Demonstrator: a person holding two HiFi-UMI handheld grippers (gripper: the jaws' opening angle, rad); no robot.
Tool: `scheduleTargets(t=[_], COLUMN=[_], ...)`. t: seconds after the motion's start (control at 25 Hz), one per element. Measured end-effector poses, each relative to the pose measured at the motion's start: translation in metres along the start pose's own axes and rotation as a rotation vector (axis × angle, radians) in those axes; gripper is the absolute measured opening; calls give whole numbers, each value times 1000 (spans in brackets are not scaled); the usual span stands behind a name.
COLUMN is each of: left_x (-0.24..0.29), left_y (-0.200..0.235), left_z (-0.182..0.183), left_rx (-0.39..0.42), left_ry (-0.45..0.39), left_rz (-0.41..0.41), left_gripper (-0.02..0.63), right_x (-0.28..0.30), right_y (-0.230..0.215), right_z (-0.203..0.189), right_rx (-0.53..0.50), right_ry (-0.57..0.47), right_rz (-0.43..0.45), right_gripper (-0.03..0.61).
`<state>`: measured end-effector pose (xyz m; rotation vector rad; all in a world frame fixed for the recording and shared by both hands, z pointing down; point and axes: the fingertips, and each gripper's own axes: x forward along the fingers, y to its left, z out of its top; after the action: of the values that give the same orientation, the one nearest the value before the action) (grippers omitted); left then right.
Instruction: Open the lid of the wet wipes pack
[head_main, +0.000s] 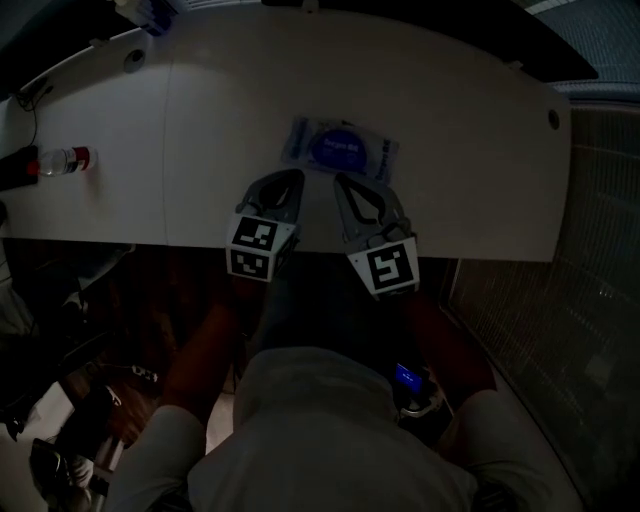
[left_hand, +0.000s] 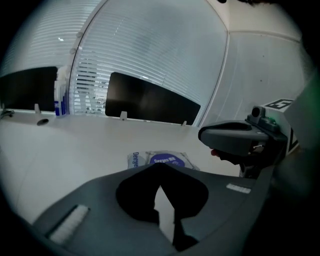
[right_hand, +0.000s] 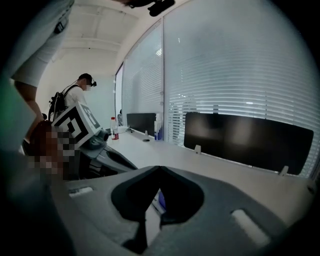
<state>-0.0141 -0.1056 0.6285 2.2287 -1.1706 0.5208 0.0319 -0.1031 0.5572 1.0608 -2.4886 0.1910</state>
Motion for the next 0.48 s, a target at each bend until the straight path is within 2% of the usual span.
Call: scheduleTargets(t=[0.24, 0.48], left_x=[27, 49], left_y=[11, 19], left_z=[-33, -47], left_rx=[-7, -4], left_ry=[85, 148], left_rz=[24, 26], left_gripper=[3, 3], right_x=[20, 40], right_y=[5, 8], right_z=[-37, -59], right_rx=[-70, -164], right_ry=[64, 103], right_rz=[21, 46], right_gripper=[2, 2])
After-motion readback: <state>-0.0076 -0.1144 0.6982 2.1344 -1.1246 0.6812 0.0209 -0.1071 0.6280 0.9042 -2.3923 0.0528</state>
